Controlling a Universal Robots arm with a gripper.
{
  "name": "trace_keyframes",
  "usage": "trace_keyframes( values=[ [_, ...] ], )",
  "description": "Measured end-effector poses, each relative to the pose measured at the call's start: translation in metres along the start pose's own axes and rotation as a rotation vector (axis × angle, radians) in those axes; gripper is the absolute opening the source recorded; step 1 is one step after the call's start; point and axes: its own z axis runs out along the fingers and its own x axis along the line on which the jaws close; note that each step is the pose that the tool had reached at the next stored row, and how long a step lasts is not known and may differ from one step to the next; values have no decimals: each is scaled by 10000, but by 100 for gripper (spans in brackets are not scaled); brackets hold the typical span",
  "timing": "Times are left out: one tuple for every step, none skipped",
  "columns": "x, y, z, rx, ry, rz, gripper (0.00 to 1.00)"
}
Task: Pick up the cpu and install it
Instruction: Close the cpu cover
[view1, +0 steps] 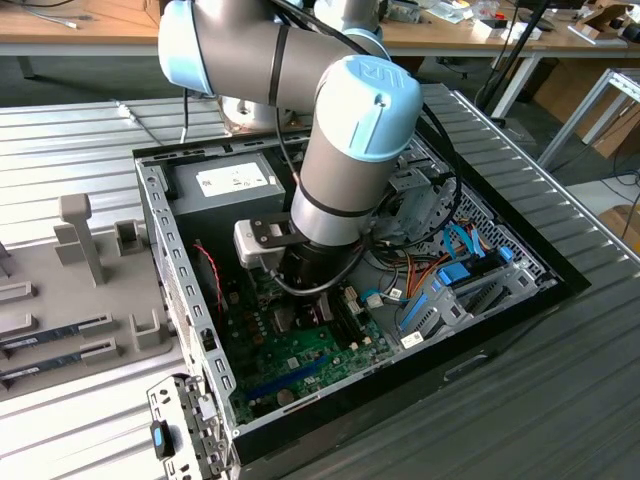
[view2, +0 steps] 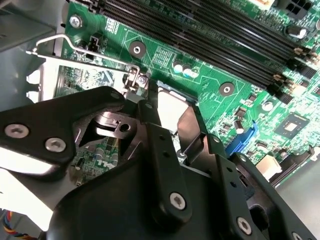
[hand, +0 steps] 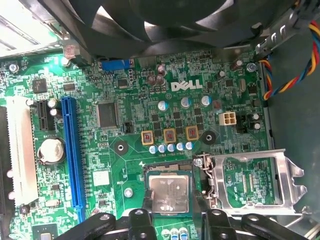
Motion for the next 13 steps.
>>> trace_keyframes(
  values=[
    [1,14,1,1,-1,0,43],
    [1,20,2,1,-2,0,43],
    [1,20,4,0,-1,0,43],
    [1,19,11,1,2,-1,43],
    [1,19,16,0,6,-1,43],
    [1,19,24,-1,8,0,43],
    [1,19,28,-1,8,0,43],
    [1,19,30,0,10,-31,43],
    [0,19,33,2,10,-75,43],
    [1,19,34,3,12,-113,43],
    [0,18,37,5,10,-124,43],
    [0,18,39,5,12,-124,43],
    [0,18,39,4,12,-125,43]
  ],
)
